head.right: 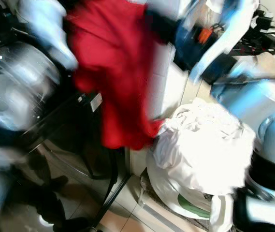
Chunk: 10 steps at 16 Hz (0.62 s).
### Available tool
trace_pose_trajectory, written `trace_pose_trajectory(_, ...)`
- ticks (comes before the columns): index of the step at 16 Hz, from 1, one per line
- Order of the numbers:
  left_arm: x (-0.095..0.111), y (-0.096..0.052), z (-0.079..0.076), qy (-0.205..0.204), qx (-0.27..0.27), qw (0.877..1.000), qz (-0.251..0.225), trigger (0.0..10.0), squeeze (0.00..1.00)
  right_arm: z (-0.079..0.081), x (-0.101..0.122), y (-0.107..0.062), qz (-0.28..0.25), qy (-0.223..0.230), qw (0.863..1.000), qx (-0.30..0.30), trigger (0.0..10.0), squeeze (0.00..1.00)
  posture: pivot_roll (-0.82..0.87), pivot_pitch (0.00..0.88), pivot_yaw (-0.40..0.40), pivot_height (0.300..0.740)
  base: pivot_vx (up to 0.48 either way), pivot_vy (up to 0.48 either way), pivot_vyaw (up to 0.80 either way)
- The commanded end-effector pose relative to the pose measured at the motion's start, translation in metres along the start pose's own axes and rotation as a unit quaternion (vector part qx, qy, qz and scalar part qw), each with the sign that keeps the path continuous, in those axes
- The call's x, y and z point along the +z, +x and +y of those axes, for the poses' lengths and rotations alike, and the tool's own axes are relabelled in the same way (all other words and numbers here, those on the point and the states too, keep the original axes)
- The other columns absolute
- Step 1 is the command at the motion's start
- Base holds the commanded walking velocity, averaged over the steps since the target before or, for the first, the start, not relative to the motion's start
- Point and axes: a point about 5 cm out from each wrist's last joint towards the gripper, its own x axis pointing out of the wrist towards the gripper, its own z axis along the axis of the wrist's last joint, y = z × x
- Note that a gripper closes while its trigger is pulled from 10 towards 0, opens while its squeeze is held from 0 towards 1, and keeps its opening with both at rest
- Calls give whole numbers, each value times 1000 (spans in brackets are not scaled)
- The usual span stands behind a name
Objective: Clothes washing
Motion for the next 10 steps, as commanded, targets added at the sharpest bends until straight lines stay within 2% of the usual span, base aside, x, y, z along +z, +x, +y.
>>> trace_pose_trajectory(1,29,2,42,111,60,992,-23,0,0,6,-8,0,30,-32,999,9,10000,0,-76,0,50,740,0,0,0)
trace_pose_trajectory(2,38,1,59,166,84,982,-18,0,0,7,-10,0,35,-37,999,12,10000,0,-76,0,52,740,0,0,0)
trace_pose_trajectory(3,51,-2,82,235,119,965,-12,0,0,8,-12,1,39,-41,998,15,10000,0,-73,0,54,740,0,0,0)
trace_pose_trajectory(4,68,-4,105,318,175,932,-7,0,0,7,-14,1,40,-48,998,10,10000,0,-71,0,57,740,0,0,0)
trace_pose_trajectory(5,72,-5,110,342,187,921,-5,0,0,6,-14,2,41,-50,998,7,10000,0,-70,0,61,740,0,0,0)
trace_pose_trajectory(6,74,-5,115,394,202,897,5,0,0,5,-16,2,43,-59,997,2,10000,0,-71,0,65,740,0,0,0)
trace_pose_trajectory(8,70,-5,121,442,217,870,24,0,0,5,-19,3,48,-69,996,-3,10000,0,-76,0,70,740,0,0,0)
trace_pose_trajectory(9,41,-5,126,466,174,860,115,0,0,9,-27,4,63,-82,995,1,10000,0,-78,0,76,740,0,0,0)
trace_pose_trajectory(10,19,-7,125,449,136,866,175,3608,0,11,-32,3,74,-89,993,4,10000,0,-78,0,76,740,0,0,0)
